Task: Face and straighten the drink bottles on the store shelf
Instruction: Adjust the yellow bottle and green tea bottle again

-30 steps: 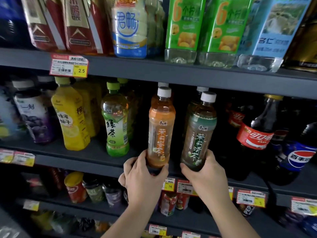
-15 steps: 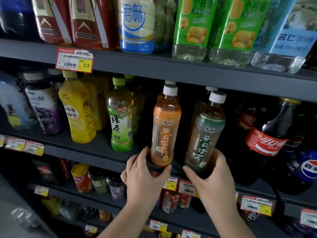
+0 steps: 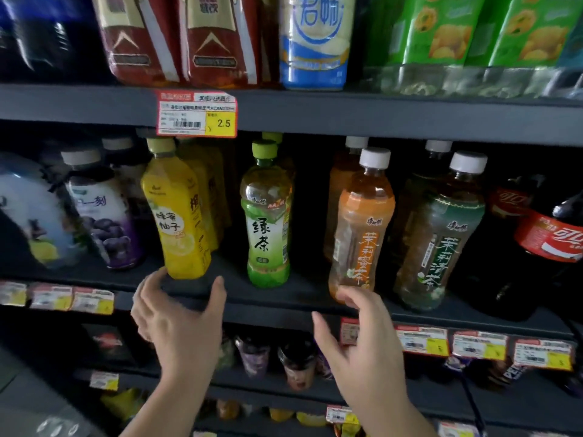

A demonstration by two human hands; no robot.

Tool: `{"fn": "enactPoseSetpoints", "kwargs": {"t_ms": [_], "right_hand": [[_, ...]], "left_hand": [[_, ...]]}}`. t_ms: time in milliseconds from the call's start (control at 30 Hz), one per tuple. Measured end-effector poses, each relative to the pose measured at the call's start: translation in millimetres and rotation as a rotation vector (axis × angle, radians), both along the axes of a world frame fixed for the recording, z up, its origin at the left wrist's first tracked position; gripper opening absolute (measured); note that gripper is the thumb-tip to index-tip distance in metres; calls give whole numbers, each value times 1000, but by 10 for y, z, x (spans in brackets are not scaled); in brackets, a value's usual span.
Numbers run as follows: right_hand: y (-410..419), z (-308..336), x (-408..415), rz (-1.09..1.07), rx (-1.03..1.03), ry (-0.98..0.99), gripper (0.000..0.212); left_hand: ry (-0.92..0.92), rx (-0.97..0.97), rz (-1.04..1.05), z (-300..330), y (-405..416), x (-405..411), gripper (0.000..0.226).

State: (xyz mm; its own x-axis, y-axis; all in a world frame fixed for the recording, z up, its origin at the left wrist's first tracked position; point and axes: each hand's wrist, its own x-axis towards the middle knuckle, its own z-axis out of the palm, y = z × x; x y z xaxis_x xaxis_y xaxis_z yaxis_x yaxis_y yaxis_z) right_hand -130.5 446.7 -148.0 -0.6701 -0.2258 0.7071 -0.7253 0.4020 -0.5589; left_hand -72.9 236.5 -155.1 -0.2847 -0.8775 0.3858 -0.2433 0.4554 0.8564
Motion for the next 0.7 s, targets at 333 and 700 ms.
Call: {"fn": "enactPoseSetpoints", "kwargs": {"t_ms": [333,700], "right_hand": [[-1197,147,-8,-254,135,-237,75],[-1337,128,-49,-392,111,-256,67]], "left_hand": [[-242,-171,-151,61,-681,-113,78],[-194,-150,-173,7,-718,-86,71]]}}
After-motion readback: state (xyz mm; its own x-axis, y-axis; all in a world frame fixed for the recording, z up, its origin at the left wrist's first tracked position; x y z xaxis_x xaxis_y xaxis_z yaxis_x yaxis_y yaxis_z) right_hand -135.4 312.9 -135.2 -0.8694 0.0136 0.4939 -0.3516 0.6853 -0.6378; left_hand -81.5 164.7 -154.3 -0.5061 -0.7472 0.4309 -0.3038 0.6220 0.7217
